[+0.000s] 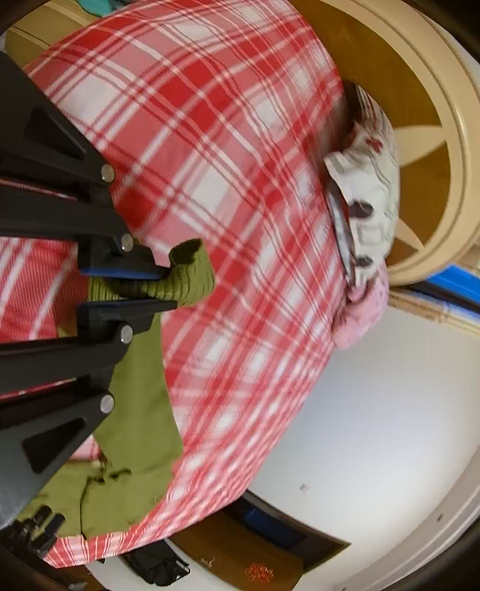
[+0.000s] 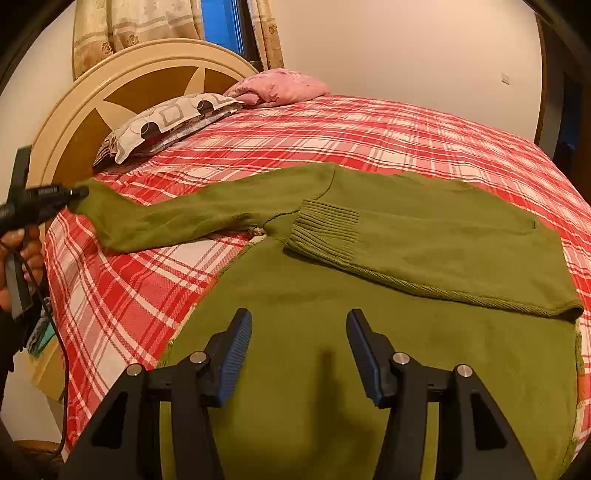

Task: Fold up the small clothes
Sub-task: 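Lift the sleeve and fold it across the body with the left tool, release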

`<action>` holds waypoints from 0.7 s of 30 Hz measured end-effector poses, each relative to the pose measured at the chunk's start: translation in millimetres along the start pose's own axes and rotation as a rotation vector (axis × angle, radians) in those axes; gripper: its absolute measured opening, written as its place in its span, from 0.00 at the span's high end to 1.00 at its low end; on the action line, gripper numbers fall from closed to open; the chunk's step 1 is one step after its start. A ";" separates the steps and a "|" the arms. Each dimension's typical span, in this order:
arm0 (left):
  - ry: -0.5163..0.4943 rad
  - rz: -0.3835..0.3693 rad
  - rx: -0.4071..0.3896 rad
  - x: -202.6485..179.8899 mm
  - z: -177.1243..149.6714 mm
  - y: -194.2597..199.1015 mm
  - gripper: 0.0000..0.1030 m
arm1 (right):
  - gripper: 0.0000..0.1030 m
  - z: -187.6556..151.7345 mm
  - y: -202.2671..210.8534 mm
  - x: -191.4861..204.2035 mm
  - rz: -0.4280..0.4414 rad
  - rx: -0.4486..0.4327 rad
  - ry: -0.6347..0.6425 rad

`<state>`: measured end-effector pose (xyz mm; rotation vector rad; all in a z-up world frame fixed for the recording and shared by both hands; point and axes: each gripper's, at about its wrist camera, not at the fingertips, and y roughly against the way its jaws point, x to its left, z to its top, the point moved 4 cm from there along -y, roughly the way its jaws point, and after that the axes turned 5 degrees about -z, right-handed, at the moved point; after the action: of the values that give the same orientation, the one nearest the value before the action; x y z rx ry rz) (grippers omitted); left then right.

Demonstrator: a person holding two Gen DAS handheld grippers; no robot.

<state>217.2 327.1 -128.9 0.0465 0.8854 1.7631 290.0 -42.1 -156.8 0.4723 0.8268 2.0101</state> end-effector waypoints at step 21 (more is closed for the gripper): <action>-0.179 -0.232 -0.081 -175.2 40.7 21.4 0.92 | 0.46 -18.6 46.9 -59.0 -0.025 -0.055 -0.119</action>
<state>286.4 200.0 -20.0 0.0467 0.6615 1.5501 282.6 -116.9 -137.4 0.5423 0.6998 1.9562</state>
